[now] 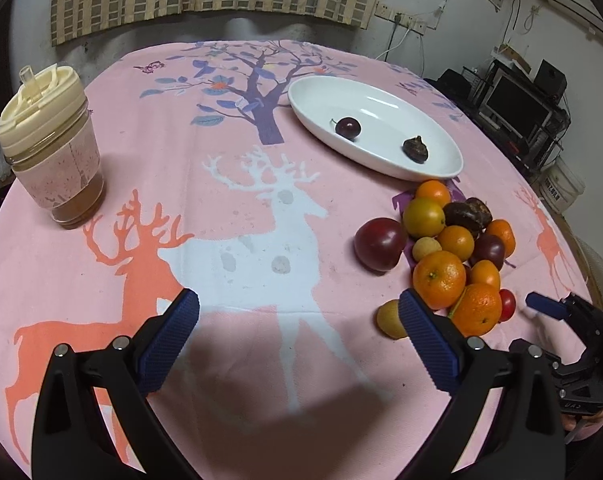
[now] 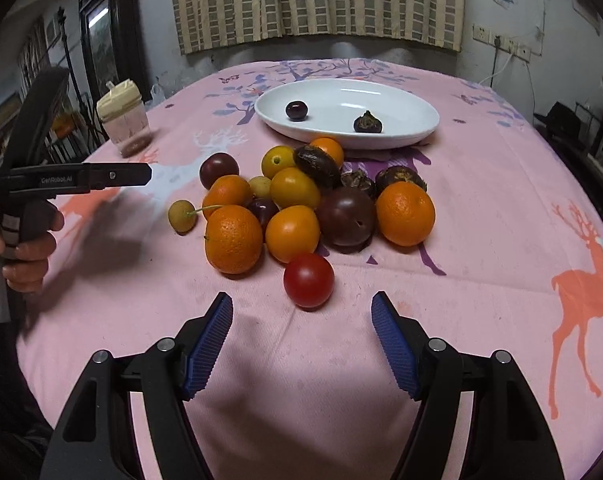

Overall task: Organize fruits
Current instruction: 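Grasp a small yellow fruit with the left tool while the right tool grasps a red tomato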

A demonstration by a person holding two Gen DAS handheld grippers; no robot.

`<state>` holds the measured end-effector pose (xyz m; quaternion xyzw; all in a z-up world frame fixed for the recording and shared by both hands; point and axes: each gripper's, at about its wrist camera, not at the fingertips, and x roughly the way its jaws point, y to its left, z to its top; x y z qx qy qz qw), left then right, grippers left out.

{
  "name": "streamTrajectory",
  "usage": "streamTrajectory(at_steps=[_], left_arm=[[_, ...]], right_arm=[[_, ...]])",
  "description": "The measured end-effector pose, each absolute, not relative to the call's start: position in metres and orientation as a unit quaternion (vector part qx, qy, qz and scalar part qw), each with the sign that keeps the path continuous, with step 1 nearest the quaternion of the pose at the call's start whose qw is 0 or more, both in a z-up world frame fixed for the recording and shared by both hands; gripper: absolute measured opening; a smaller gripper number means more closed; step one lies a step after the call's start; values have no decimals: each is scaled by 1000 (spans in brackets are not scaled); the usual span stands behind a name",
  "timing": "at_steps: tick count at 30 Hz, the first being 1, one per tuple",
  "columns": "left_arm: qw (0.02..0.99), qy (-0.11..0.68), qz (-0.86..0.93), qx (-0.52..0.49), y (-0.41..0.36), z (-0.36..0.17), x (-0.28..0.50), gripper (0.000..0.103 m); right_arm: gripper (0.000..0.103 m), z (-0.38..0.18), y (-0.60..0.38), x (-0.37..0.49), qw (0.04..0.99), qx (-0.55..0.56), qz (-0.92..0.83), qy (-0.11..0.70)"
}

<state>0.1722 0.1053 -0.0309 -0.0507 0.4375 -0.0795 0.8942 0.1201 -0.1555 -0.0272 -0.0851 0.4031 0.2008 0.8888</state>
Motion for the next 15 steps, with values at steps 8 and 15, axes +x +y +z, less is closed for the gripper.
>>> streamTrajectory(at_steps=[8, 15], left_arm=[[892, 442, -82, -40, 101, -33, 172, 98], [893, 440, -87, -25, 96, -34, 172, 98]], right_arm=[[44, -37, -151, 140, 869, -81, 211, 441], [29, -39, -159, 151, 860, -46, 220, 458]])
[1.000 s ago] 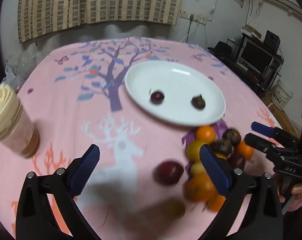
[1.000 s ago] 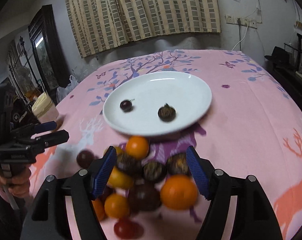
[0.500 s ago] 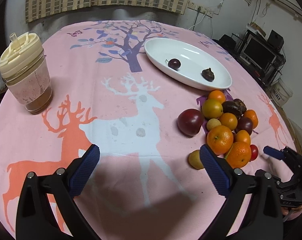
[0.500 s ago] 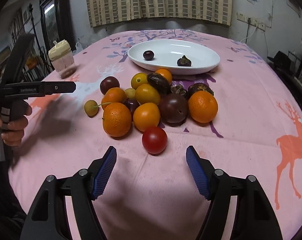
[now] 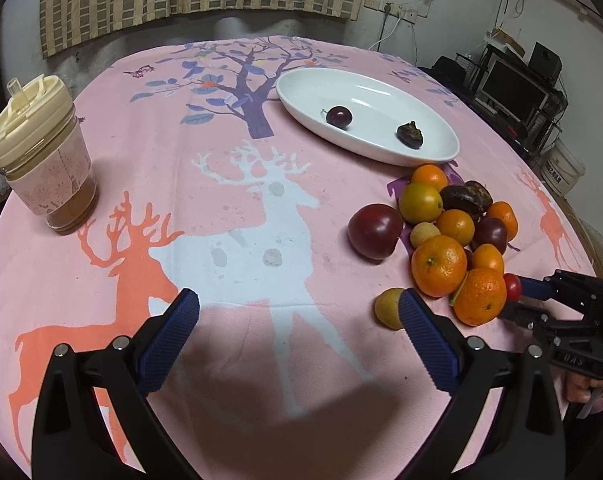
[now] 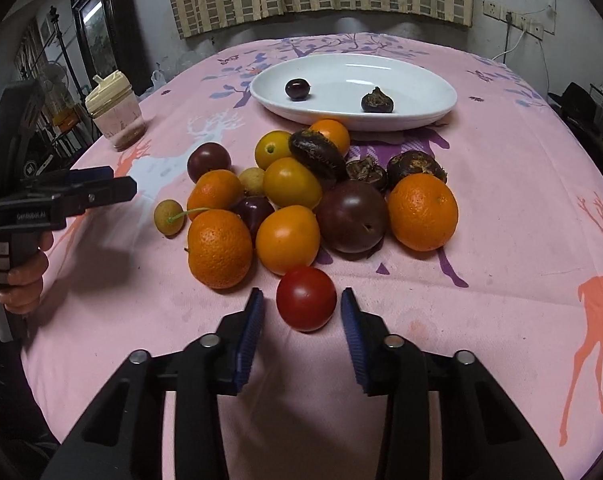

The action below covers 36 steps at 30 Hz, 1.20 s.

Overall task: Organize fruits
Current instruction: 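Grasp a small yellow fruit with the left tool while the right tool grasps a red tomato, then place the yellow fruit and red tomato onto the white plate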

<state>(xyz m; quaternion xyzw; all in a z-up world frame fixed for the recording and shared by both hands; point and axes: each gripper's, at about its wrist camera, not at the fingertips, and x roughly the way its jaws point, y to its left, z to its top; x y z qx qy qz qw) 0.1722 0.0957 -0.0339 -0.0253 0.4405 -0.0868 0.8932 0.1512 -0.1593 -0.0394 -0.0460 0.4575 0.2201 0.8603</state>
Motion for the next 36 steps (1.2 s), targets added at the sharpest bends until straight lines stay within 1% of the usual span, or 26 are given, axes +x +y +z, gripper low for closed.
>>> streamTrajectory(at_steps=[4, 7, 9, 10, 13, 17, 21, 22, 23, 27, 31, 36], left_arm=[[890, 445, -102, -14, 88, -37, 172, 98], [888, 442, -132, 4, 77, -39, 168, 97], [887, 436, -152, 22, 67, -39, 164, 86], [885, 435, -165, 31, 61, -39, 162, 78], [882, 432, -180, 57, 47, -43, 158, 63], [879, 433, -184, 81, 36, -48, 160, 54], [873, 445, -184, 78, 33, -52, 169, 50], [871, 449, -185, 76, 32, -53, 171, 47], [868, 454, -187, 74, 32, -55, 173, 40], [867, 457, -186, 69, 32, -56, 175, 35], [867, 458, -188, 54, 37, -55, 176, 27], [873, 450, -186, 26, 47, -42, 182, 27]], right_arm=[[28, -41, -175, 154, 854, 12, 242, 460], [28, -38, -186, 152, 859, 42, 246, 448], [28, -36, -188, 150, 860, 51, 252, 442], [28, -36, -188, 149, 860, 52, 251, 441], [28, -36, -189, 149, 860, 54, 254, 439], [28, -34, -190, 148, 860, 59, 261, 434], [28, -33, -193, 147, 860, 66, 268, 430], [28, -33, -193, 148, 859, 68, 269, 429], [28, -33, -194, 148, 859, 70, 271, 428], [28, -33, -196, 147, 860, 76, 273, 425], [28, -32, -197, 147, 861, 78, 273, 422], [28, -14, -198, 152, 870, 68, 286, 395]])
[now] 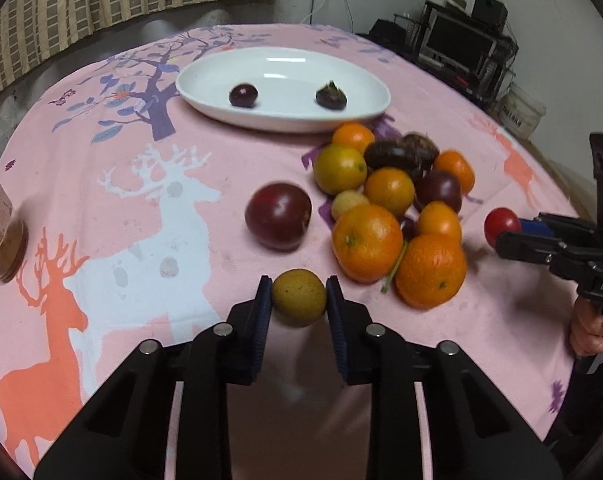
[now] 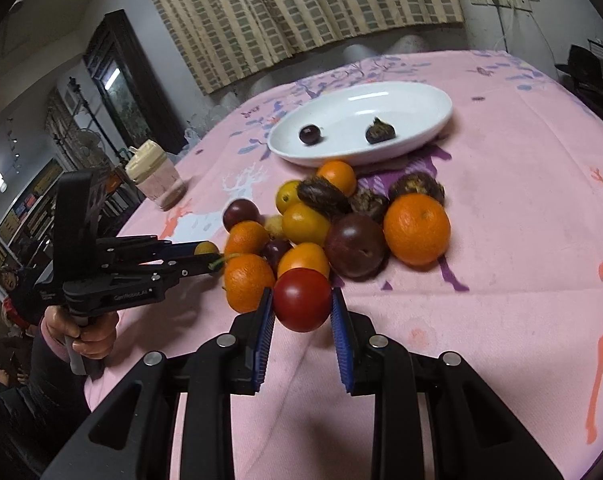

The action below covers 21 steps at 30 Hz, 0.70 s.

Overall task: Organize fruits
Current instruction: 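Place the yellow fruit and red tomato onto the white plate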

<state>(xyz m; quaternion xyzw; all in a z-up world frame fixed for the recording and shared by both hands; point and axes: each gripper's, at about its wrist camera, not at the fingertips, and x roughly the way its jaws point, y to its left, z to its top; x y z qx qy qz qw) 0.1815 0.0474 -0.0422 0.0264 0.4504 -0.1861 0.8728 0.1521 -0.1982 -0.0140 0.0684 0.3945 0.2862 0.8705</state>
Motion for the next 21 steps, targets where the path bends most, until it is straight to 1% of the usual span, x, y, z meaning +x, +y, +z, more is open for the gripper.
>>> streamTrajectory(at_steps=[4, 7, 9, 11, 14, 18, 19, 20, 21], left_arm=[[886, 424, -188, -21, 51, -11, 213, 27], [890, 416, -183, -46, 42, 5, 251, 27], [896, 409, -168, -43, 34, 10, 275, 27], [899, 407, -156, -46, 24, 10, 302, 27], [888, 431, -149, -53, 12, -2, 335, 27], [881, 451, -138, -43, 3, -15, 353, 27], [880, 454, -132, -43, 2, -17, 356, 32], [882, 453, -126, -43, 2, -17, 356, 47], [886, 446, -120, -44, 3, -16, 355, 55]], right_arm=[[28, 12, -201, 192, 896, 63, 256, 359], [28, 18, -201, 246, 901, 78, 230, 361], [28, 14, -197, 281, 901, 82, 208, 373], [28, 6, -190, 310, 901, 65, 186, 386], [29, -6, -181, 332, 898, 41, 173, 402], [30, -12, -176, 337, 896, 29, 174, 408], [31, -13, -175, 337, 896, 26, 174, 408], [36, -12, -174, 333, 896, 23, 177, 407], [41, -11, -175, 331, 897, 23, 178, 404]])
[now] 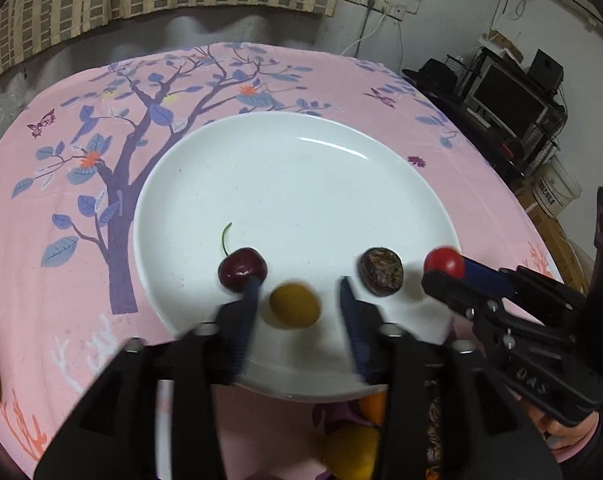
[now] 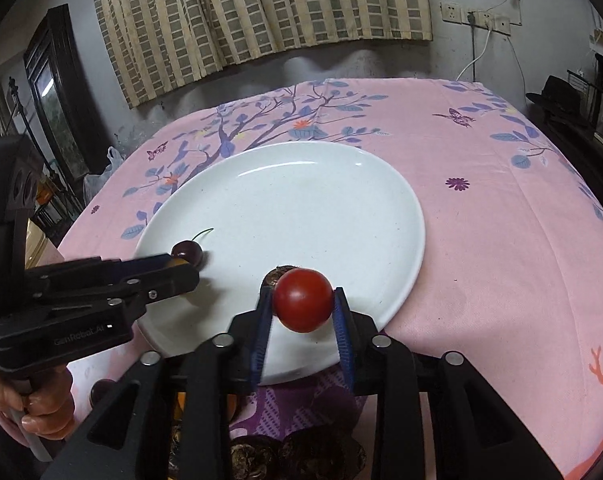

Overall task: Organize fruits
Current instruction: 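Place the yellow fruit and red tomato onto the white plate, then grasp a large dark red plum with the left tool while the right tool grasps an orange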

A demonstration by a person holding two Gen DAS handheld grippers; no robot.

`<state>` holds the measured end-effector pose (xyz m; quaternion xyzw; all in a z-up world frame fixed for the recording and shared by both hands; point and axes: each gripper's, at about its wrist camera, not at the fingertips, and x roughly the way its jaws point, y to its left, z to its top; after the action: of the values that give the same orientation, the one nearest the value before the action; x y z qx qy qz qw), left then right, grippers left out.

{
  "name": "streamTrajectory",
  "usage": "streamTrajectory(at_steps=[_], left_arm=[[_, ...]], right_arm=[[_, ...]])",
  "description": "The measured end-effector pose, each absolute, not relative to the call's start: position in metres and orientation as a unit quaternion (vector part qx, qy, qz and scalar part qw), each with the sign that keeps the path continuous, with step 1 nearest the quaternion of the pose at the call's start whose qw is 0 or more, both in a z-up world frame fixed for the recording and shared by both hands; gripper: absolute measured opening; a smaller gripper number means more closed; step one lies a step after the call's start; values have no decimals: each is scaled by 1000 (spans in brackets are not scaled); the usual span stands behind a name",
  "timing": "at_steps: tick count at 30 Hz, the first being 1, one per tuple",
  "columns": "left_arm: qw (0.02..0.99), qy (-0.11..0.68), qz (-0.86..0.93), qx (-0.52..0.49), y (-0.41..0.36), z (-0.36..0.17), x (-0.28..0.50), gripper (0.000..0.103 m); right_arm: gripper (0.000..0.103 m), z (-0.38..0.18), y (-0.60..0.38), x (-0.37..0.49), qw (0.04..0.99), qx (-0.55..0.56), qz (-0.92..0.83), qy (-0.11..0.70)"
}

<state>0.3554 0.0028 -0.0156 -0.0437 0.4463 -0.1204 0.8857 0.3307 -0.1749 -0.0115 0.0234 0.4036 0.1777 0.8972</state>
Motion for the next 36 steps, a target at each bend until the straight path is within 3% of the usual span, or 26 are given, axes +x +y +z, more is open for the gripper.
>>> streamTrajectory(at_steps=[2, 7, 18, 29, 36], left_arm=[[895, 432, -108, -38, 5, -10, 349, 71], [913, 396, -92, -26, 18, 9, 323, 90], [924, 378, -46, -24, 66, -3, 248, 96], [918, 392, -35, -43, 81, -13, 227, 96], [915, 399, -35, -43, 80, -14, 226, 96]], right_arm=[[42, -7, -176, 324, 899, 23, 183, 398], [53, 1, -192, 300, 904, 26, 187, 384], [56, -23, -223, 237, 870, 80, 223, 433], [56, -39, -232, 235, 841, 120, 235, 472], [46, -41, -235, 235, 839, 128, 231, 476]])
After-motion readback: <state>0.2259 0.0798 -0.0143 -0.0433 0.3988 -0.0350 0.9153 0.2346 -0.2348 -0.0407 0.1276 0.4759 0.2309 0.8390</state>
